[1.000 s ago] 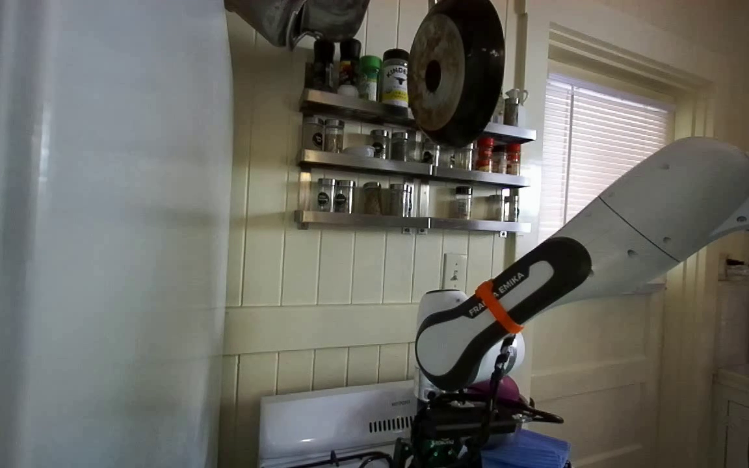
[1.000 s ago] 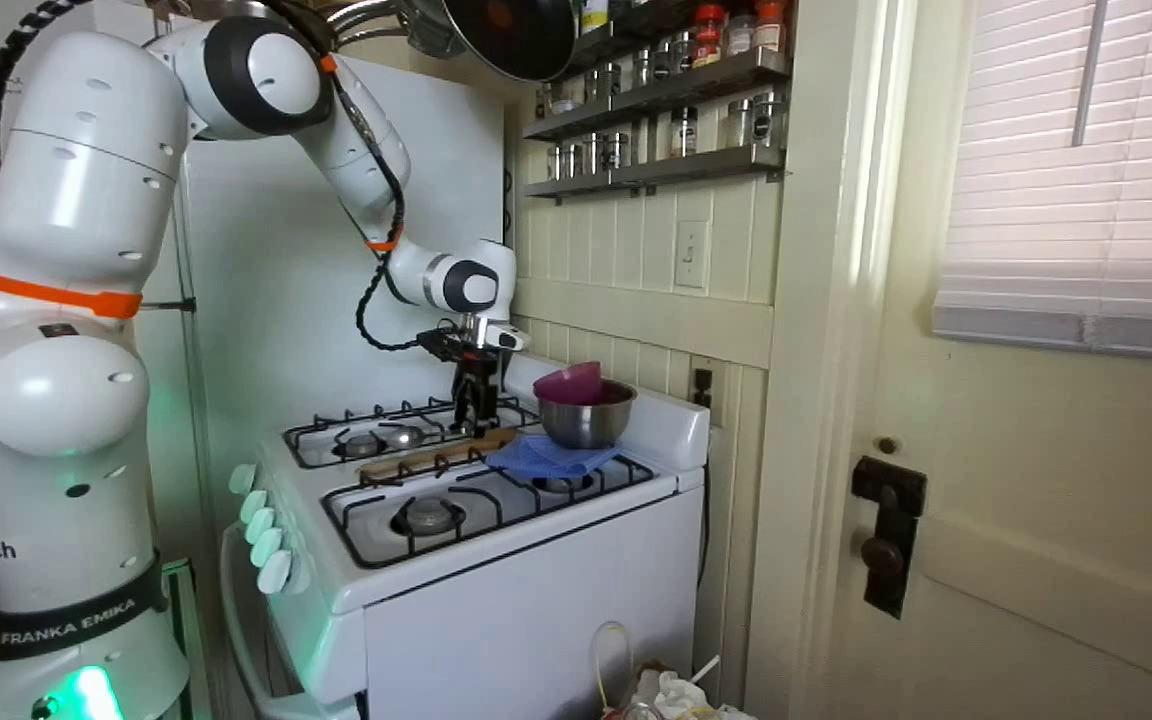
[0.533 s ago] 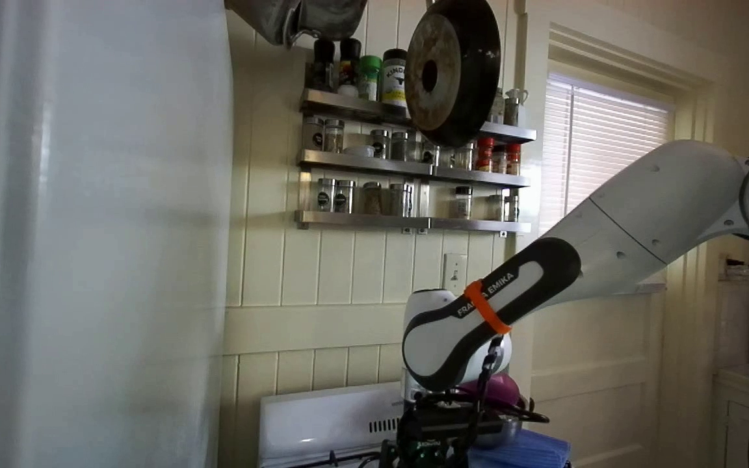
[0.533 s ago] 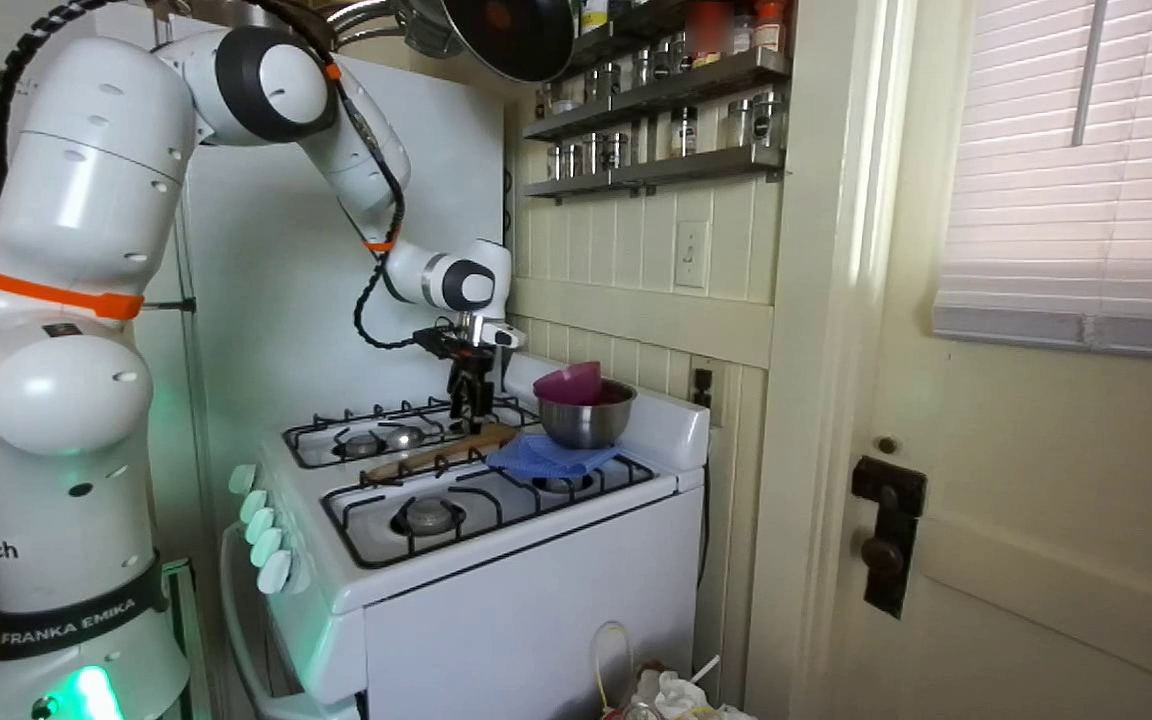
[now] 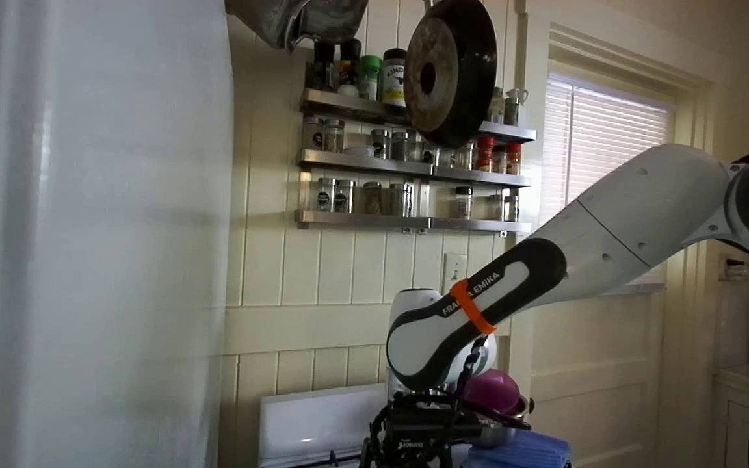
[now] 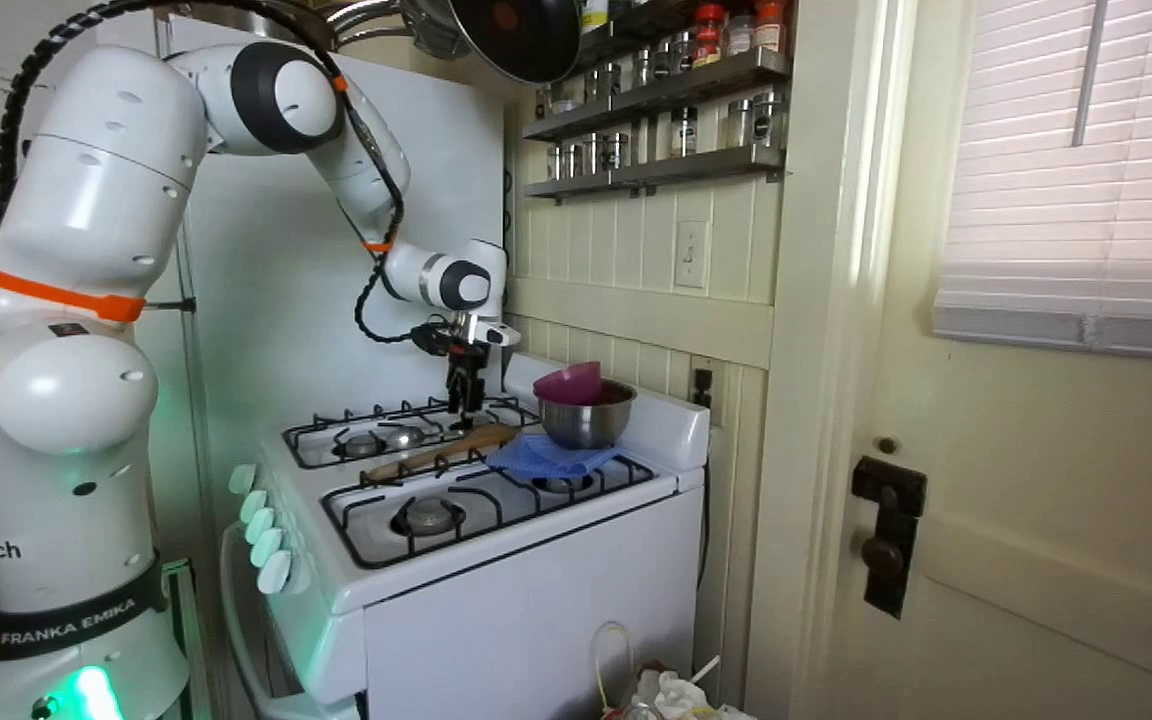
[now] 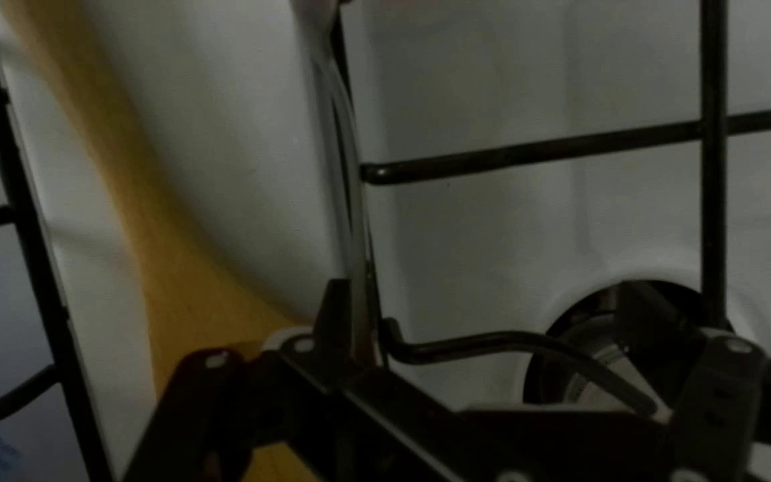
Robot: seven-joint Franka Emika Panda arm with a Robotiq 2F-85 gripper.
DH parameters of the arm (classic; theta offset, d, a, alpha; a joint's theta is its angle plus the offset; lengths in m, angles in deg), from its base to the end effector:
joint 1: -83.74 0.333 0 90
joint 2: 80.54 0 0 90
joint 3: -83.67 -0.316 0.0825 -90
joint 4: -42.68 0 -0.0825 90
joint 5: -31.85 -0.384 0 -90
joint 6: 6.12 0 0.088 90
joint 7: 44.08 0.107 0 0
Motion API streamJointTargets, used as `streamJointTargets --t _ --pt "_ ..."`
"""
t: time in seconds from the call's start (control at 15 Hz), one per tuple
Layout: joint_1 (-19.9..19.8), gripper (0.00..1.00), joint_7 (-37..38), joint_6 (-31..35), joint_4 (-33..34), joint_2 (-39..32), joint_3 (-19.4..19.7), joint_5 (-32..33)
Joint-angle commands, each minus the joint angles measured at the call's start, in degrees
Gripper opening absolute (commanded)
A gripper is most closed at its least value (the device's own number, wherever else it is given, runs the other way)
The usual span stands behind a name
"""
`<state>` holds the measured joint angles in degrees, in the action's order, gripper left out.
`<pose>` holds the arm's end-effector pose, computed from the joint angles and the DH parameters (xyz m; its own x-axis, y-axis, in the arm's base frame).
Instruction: Pick up the spoon
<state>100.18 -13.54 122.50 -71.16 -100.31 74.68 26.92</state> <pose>0.5404 0.2564 0.2857 0.9800 -0.1471 -0.1338 -0.1555 -0.9863 -0.0546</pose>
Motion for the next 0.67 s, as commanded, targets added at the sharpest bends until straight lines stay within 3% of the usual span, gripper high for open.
streamJointTargets --t 0.0,0.6 --pt "0.8 1.00 3.2 -1.8 1.4 -1.4 0.2 -1.9" --pt "0.5 1.00 7.8 -2.9 -0.4 -0.6 0.2 -3.8"
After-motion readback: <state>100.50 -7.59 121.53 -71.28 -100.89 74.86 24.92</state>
